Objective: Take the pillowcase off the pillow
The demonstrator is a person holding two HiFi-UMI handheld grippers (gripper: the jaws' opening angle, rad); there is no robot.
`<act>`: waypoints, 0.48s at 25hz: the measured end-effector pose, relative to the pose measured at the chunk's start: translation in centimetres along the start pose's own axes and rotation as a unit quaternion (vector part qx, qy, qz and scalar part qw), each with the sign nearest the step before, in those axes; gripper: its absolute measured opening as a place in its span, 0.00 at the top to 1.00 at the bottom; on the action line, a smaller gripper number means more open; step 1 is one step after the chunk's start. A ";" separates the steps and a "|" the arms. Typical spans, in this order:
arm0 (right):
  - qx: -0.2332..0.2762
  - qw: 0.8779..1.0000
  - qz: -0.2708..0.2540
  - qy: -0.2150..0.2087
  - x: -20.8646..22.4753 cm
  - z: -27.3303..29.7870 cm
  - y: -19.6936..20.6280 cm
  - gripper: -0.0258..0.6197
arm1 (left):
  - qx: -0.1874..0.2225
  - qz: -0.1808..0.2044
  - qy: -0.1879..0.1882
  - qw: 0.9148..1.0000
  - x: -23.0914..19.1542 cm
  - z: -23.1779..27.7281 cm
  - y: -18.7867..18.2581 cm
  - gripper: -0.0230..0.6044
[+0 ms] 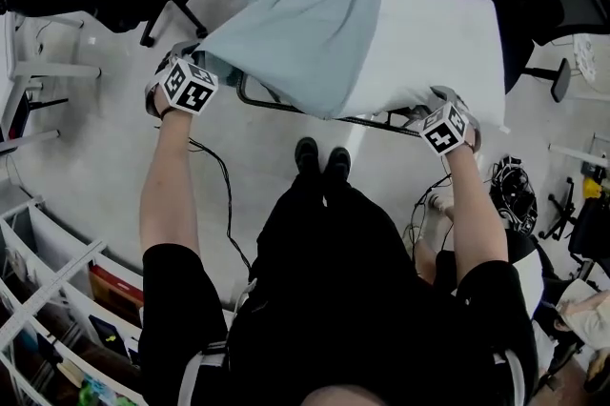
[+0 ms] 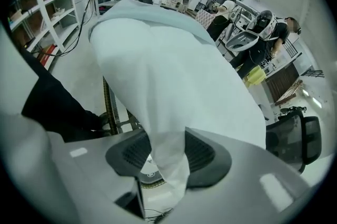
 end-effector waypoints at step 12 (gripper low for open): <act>0.010 0.999 0.033 -0.009 -2.1 -0.7 -1.4 0.71 | 0.098 0.056 -0.087 0.990 -6.8 -5.5 -10.6 0.95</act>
Point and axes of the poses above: the fingertips, and each gripper's own axes: z forward along the fingers, x to its right, y out of its underside, the point moved 8 cm from there along -z, backward along the fingers, and after that the axes turned 10 degrees about -z, right-handed, at the moved point
